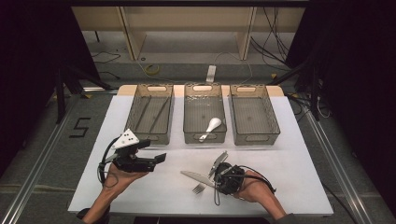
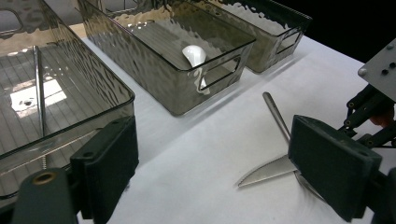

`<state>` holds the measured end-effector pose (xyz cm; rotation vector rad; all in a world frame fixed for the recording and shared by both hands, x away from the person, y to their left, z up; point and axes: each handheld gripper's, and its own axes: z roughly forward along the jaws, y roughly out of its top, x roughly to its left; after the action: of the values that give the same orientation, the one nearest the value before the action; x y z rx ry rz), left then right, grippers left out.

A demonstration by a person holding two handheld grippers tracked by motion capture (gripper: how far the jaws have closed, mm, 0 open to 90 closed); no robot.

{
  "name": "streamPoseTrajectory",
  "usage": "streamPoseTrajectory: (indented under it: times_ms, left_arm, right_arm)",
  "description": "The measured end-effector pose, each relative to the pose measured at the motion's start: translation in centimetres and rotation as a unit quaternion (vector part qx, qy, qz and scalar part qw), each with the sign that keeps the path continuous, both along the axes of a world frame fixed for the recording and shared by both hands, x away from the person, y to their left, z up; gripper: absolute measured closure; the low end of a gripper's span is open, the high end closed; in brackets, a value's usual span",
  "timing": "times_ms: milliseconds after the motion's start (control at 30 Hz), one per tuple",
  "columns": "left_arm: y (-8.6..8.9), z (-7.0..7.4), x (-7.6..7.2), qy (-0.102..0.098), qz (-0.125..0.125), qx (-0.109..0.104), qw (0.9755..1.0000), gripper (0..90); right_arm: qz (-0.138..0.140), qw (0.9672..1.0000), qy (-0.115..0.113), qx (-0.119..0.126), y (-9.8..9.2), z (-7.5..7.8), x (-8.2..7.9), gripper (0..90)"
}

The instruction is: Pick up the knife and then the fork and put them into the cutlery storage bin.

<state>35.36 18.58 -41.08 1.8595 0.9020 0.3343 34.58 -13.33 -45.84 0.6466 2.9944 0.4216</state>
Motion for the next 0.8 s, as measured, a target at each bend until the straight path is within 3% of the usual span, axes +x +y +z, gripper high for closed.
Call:
streamPoseTrajectory:
  times_ms: [200, 433, 800]
  left_arm:
    - [0.0, 0.0, 0.0, 0.000, 0.001, -0.003, 1.0000, 15.4]
    - [0.1, 0.1, 0.0, 0.000, 0.003, -0.008, 1.0000, 15.4]
    - [0.1, 0.0, 0.1, 0.004, 0.004, -0.021, 0.9998, 15.4]
  right_arm:
    - [-0.013, 0.9997, -0.009, 0.016, -0.3, 0.7, 0.0, 80.7]
    - [-0.028, 0.9980, -0.014, 0.056, -1.4, 1.9, 0.4, 81.1]
    - [-0.066, 0.9895, -0.043, 0.121, -4.0, 4.3, 1.4, 81.2]
